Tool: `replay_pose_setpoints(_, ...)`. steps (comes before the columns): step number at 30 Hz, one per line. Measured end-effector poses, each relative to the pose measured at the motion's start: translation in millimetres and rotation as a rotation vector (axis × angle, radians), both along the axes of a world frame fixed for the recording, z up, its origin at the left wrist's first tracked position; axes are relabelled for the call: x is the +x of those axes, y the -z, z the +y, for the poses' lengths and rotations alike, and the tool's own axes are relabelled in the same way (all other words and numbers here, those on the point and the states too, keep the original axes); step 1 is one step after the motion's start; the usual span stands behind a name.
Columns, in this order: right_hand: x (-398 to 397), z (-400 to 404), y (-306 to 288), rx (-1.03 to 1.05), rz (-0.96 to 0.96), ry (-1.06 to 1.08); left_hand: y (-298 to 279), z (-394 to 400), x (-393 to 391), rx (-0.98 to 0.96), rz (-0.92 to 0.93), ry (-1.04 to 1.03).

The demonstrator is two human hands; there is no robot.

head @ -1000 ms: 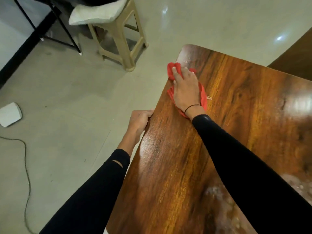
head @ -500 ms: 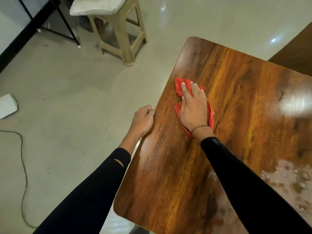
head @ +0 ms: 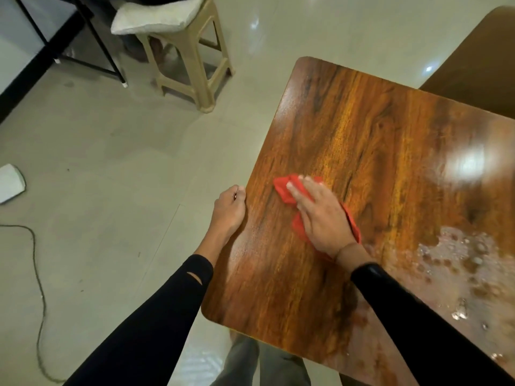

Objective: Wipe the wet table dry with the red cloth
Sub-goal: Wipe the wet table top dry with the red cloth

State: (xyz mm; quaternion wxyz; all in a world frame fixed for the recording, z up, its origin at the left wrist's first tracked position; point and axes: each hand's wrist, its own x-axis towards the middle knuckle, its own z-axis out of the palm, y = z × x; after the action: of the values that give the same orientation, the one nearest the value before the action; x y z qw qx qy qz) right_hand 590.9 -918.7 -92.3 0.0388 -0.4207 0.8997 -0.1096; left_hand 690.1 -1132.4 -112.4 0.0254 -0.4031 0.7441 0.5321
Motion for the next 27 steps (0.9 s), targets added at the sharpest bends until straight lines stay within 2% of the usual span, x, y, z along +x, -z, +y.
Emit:
replay_pose_setpoints(4,15.5,-47.7,-1.7,-0.015,-0.025,0.251,0.7,1.6,14.4,-0.026,0.012,0.028)
replay_pose_setpoints(7,56.8,-55.0,-1.3,-0.03,-0.024,0.138,0.8,3.9,22.6,-0.05,0.04,0.039)
replay_pose_setpoints(10,91.1,-19.9,-0.1,-0.045,-0.034,-0.016,5.0,6.9,28.6,-0.127,0.038,0.062)
replay_pose_setpoints(12,95.7,13.4,3.2,-0.039,0.003,-0.017,7.1,10.1,29.3,-0.206,0.018,0.064)
replay_pose_setpoints(17,46.9,69.6,3.7,-0.086,0.006,0.205,12.7,16.4,28.1,-0.32,-0.03,0.017)
replay_pose_setpoints(22,3.9,55.6,1.1,-0.088,0.026,0.445,13.2,24.2,28.1,-0.408,-0.069,-0.053)
replay_pose_setpoints(24,8.8,45.6,0.0,-0.085,0.012,0.415,11.6,27.8,29.0,-0.427,-0.063,-0.064)
replay_pose_setpoints(27,39.5,37.2,-1.7,-0.064,0.006,0.236,7.0,29.3,30.1,-0.425,-0.074,-0.072)
